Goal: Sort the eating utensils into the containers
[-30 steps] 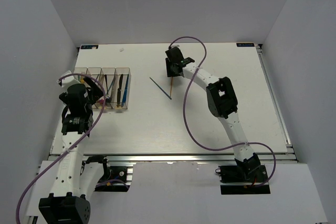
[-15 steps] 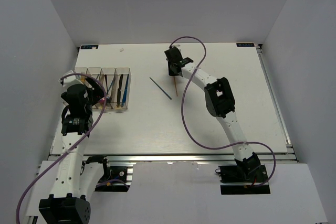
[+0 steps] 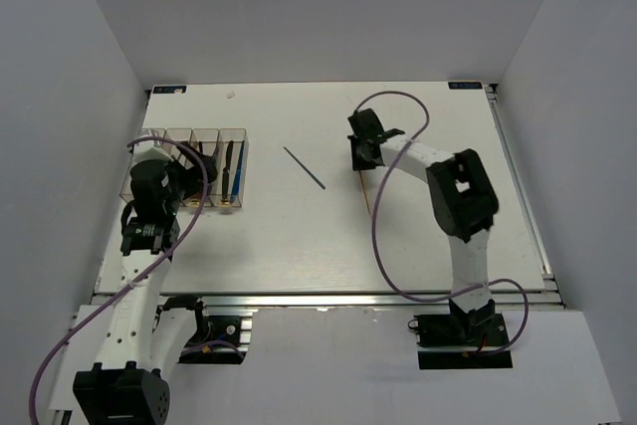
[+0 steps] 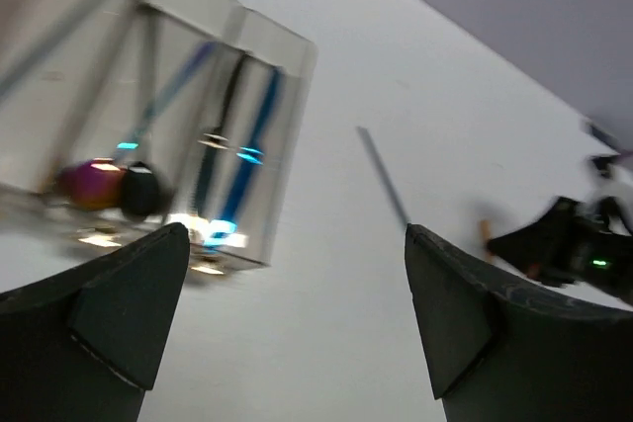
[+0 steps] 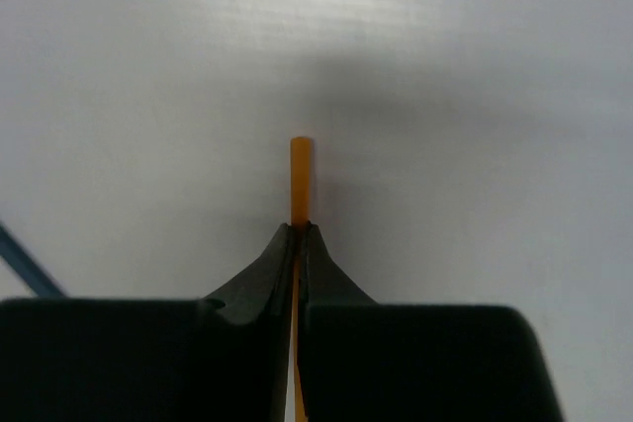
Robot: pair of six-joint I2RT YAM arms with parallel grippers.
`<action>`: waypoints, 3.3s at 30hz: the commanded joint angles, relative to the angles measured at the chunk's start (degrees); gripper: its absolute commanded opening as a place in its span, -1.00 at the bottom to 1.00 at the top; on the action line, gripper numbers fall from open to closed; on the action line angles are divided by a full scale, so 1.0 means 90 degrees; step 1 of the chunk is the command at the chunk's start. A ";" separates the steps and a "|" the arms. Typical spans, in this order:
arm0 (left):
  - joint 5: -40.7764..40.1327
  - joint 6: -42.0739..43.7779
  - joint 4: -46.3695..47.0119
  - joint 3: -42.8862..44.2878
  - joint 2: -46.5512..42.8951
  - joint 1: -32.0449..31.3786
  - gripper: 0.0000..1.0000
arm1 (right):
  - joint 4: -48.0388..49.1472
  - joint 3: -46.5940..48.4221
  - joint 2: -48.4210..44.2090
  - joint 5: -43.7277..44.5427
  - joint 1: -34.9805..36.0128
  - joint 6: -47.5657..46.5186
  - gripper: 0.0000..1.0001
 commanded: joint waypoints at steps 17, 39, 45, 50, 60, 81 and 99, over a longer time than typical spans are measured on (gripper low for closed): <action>0.2244 -0.3517 0.5854 -0.1707 0.1637 -0.2597 0.96 | 0.3510 -0.4226 -0.4837 -0.4559 0.0158 0.1060 -1.00; 0.1930 -0.3323 0.6334 -0.1531 0.2194 -0.3301 0.81 | 0.4070 -0.4081 -0.4760 -0.4844 0.0939 0.1305 -1.00; 0.2165 -0.3196 0.6647 -0.1551 0.2360 -0.3320 0.68 | 0.4138 -0.3925 -0.4594 -0.4981 0.1086 0.1383 -1.00; 0.2223 -0.3147 0.6627 -0.1502 0.2526 -0.3330 0.44 | 0.4128 -0.3778 -0.4507 -0.4952 0.1193 0.1364 -1.00; 0.2507 -0.3352 0.6813 -0.1375 0.2604 -0.3350 -0.98 | 0.4235 -0.3632 -0.4194 -0.4806 0.1232 0.1364 -1.00; -0.4573 0.3208 0.0392 0.3536 0.3950 -0.0929 -1.00 | 0.2712 -0.4549 -0.5492 -0.2764 0.0236 0.0524 0.79; -0.4681 0.4256 0.3297 0.3626 0.6325 0.0088 -1.00 | 0.3064 -0.4794 -0.5493 -0.3448 0.0207 0.0622 0.79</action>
